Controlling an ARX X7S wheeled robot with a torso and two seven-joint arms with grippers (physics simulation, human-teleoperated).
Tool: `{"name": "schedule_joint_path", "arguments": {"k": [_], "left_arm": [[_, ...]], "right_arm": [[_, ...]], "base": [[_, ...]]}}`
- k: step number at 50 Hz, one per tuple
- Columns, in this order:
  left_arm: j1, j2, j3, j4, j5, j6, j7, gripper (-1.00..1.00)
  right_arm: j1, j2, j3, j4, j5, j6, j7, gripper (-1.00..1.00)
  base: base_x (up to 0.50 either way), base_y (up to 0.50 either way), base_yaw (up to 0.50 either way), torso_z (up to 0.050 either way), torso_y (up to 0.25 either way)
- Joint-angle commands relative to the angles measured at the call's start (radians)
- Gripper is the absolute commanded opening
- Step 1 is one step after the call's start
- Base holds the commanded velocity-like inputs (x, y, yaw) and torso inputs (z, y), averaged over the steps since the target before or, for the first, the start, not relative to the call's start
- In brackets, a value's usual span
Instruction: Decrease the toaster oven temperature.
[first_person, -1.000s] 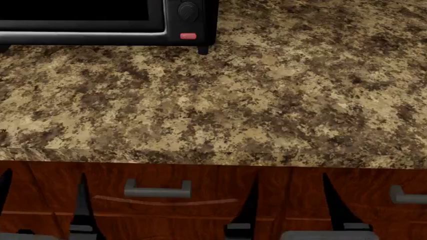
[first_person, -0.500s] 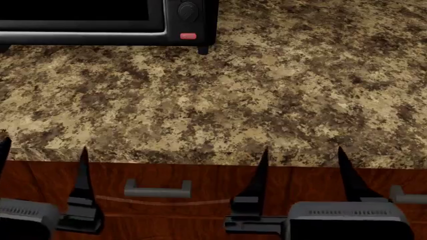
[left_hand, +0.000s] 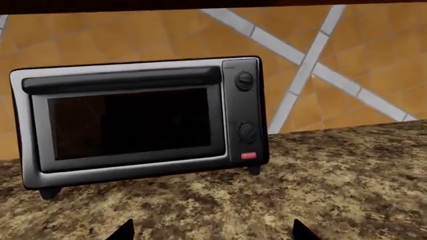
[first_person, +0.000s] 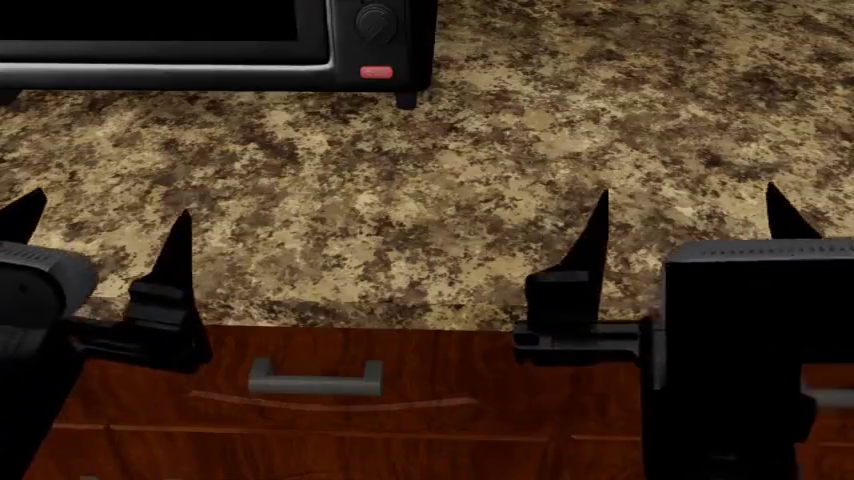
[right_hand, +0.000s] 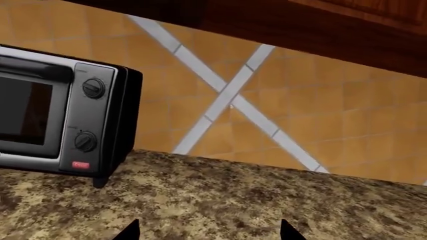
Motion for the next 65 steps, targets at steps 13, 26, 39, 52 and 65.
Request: {"name": "schedule_joint_path", "arguments": {"k": [13, 26, 39, 52, 65], "left_arm": [[-0.244, 0.038, 0.002, 0.011, -0.106, -0.307, 0.007, 1.0], [-0.219, 0.019, 0.034, 0.023, -0.11, -0.273, -0.001, 1.0], [-0.206, 0.015, 0.016, 0.039, -0.129, -0.272, -0.005, 1.0], [-0.201, 0.014, 0.004, 0.04, -0.147, -0.271, -0.009, 1.0], [-0.198, 0.008, 0.006, 0.037, -0.156, -0.261, -0.018, 1.0]], "right_arm": [[0.231, 0.048, 0.09, -0.006, 0.049, 0.294, -0.065, 1.0], [0.205, 0.05, 0.108, -0.047, 0.066, 0.29, -0.082, 1.0], [0.189, 0.049, 0.085, -0.031, 0.078, 0.251, -0.088, 1.0], [0.181, 0.04, 0.08, -0.02, 0.088, 0.237, -0.087, 1.0], [0.178, 0.032, 0.084, -0.016, 0.099, 0.231, -0.088, 1.0]], "base": [[0.0, 0.0, 0.0, 0.0, 0.0], [0.13, -0.14, 0.0, 0.0, 0.0], [0.38, -0.14, 0.0, 0.0, 0.0], [0.4, -0.03, 0.0, 0.0, 0.0], [0.38, -0.01, 0.0, 0.0, 0.001]]}}
